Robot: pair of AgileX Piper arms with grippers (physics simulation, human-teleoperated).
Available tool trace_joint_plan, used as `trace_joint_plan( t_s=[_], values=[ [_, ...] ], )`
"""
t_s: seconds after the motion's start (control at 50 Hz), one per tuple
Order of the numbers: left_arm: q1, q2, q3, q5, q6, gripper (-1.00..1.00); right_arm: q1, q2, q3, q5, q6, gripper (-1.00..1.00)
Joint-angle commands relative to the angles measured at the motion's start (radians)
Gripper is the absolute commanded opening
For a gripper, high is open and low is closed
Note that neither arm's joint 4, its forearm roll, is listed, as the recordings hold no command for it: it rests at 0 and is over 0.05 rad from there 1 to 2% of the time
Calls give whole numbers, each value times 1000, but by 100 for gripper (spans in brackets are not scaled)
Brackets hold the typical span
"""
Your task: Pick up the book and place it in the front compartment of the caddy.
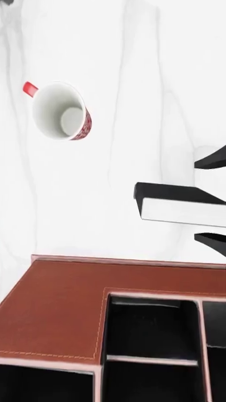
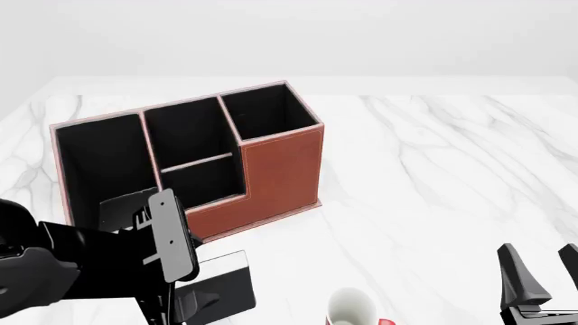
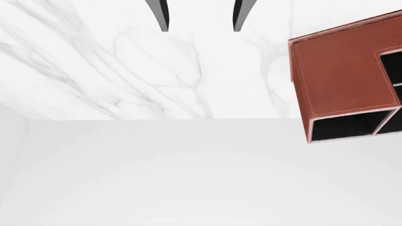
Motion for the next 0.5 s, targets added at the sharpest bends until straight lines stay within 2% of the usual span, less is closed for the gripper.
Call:
trace_joint_plan(
  t_s=[0.02,0.5],
  values=[
    [21,2,22,-22,6,100,0,-2,1,0,-3,100],
    [49,14,59,-66,15,100,0,-2,1,0,-3,100]
  ],
)
